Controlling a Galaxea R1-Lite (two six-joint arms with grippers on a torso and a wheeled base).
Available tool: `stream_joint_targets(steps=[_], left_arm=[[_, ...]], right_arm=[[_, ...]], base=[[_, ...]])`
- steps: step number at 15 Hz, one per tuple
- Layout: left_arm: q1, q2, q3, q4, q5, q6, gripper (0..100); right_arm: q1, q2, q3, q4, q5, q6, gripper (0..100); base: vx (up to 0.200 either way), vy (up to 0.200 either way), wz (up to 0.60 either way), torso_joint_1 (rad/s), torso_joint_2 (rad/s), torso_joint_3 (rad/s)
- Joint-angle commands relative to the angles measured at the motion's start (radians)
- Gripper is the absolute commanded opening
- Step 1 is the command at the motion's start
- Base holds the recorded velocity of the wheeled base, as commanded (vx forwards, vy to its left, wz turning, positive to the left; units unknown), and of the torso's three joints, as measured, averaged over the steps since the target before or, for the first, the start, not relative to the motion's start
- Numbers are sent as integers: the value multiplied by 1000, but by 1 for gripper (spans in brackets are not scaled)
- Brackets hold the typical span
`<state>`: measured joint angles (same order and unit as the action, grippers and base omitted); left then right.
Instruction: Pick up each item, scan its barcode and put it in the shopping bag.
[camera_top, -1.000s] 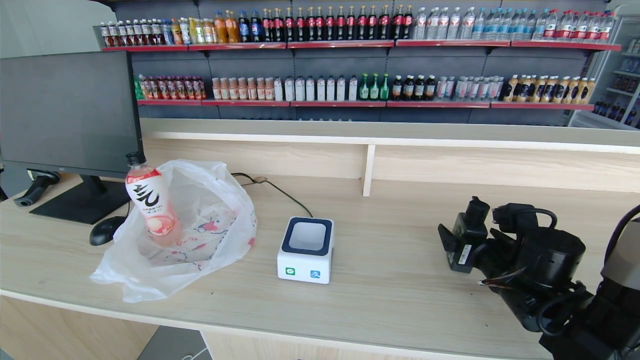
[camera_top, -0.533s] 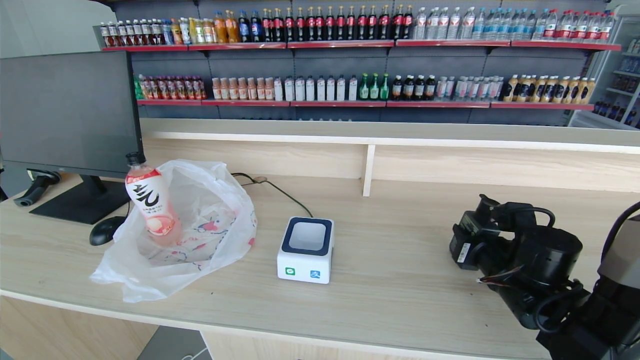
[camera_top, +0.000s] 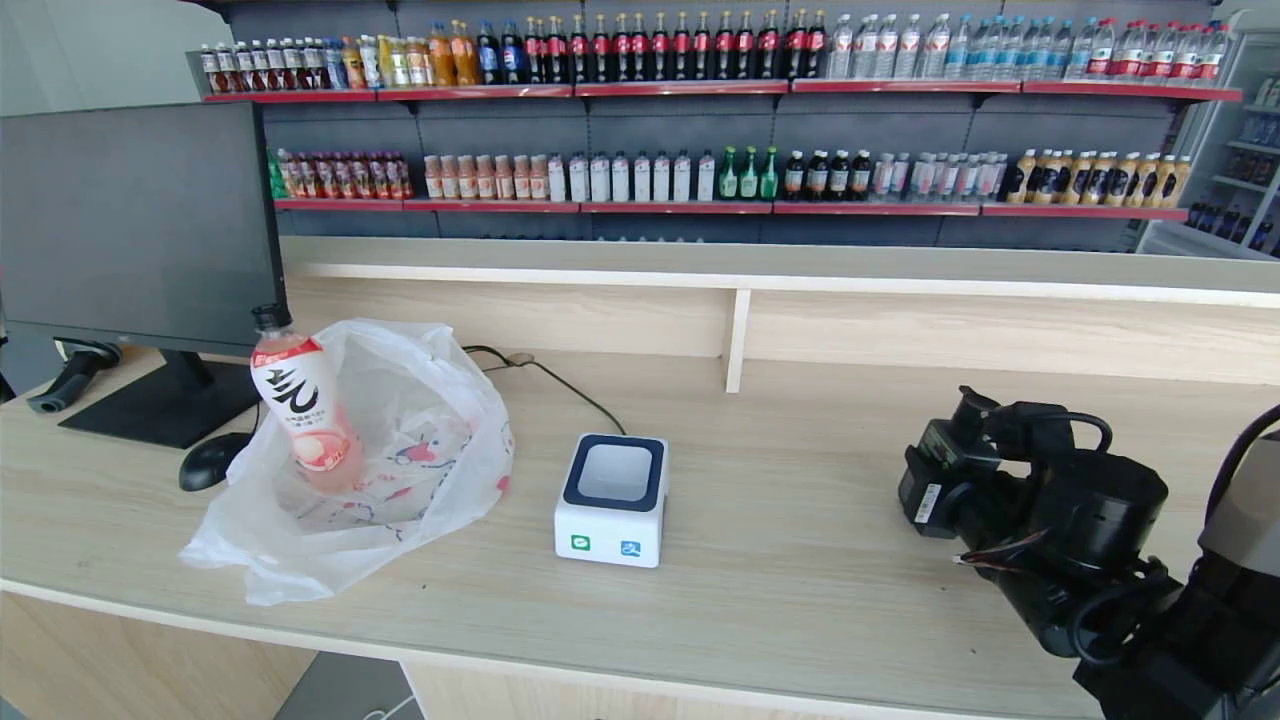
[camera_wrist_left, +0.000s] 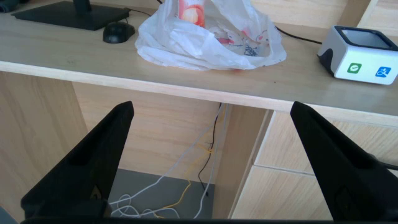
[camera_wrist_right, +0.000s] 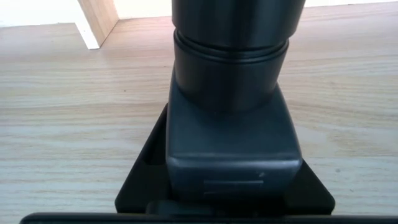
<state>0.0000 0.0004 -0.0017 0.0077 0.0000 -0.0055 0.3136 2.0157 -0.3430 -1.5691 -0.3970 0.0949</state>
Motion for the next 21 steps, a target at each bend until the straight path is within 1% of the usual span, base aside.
stream_joint_targets(steps=[1, 9, 15, 16, 17, 19, 21], left_arm=[[0, 0, 0, 0, 0, 1, 100], [0, 0, 0, 0, 0, 1, 100], [0, 0, 0, 0, 0, 1, 100], [0, 0, 0, 0, 0, 1, 100], [0, 0, 0, 0, 0, 1, 100], [0, 0, 0, 0, 0, 9, 100], [0, 0, 0, 0, 0, 9, 100]], right_arm=[[1, -15, 4, -2, 0, -1, 0], [7, -101, 12, -2, 0, -4, 0], [93, -190, 21, -2, 0, -4, 0], [122, -207, 25, -2, 0, -4, 0], [170, -232, 45, -2, 0, -4, 0], [196, -253, 61, -2, 1, -4, 0], [239, -284, 88, -2, 3, 11, 0]], base=[[0, 0, 0, 0, 0, 0], [0, 0, 0, 0, 0, 0], [0, 0, 0, 0, 0, 0], [0, 0, 0, 0, 0, 0], [0, 0, 0, 0, 0, 0], [0, 0, 0, 0, 0, 0], [0, 0, 0, 0, 0, 0]])
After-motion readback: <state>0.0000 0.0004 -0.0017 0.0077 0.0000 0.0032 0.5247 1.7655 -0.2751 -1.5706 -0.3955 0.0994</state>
